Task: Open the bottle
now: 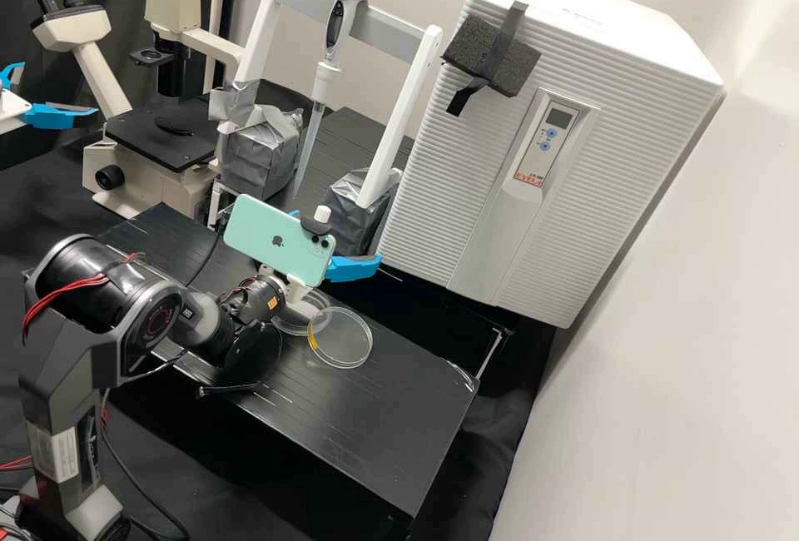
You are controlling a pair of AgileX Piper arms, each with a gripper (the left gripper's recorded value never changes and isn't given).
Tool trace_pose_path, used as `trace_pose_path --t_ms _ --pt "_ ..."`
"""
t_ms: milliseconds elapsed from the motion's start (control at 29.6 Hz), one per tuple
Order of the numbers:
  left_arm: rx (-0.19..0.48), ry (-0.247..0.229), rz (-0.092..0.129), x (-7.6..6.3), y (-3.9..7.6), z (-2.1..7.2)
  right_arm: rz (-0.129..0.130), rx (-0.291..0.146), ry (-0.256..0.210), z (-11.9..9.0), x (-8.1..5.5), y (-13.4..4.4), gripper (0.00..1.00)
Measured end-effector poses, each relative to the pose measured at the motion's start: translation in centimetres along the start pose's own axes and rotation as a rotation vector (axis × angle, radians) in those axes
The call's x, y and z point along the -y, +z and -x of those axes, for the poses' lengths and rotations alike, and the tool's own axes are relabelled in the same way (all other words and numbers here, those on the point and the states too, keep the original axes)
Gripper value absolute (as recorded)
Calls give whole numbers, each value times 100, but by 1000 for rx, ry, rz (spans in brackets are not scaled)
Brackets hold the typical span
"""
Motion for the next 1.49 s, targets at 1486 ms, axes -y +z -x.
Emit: trace_pose_path --t_ms 1486 --pt "372 -307 260 600 361 1208 0 0 0 0 0 0 100"
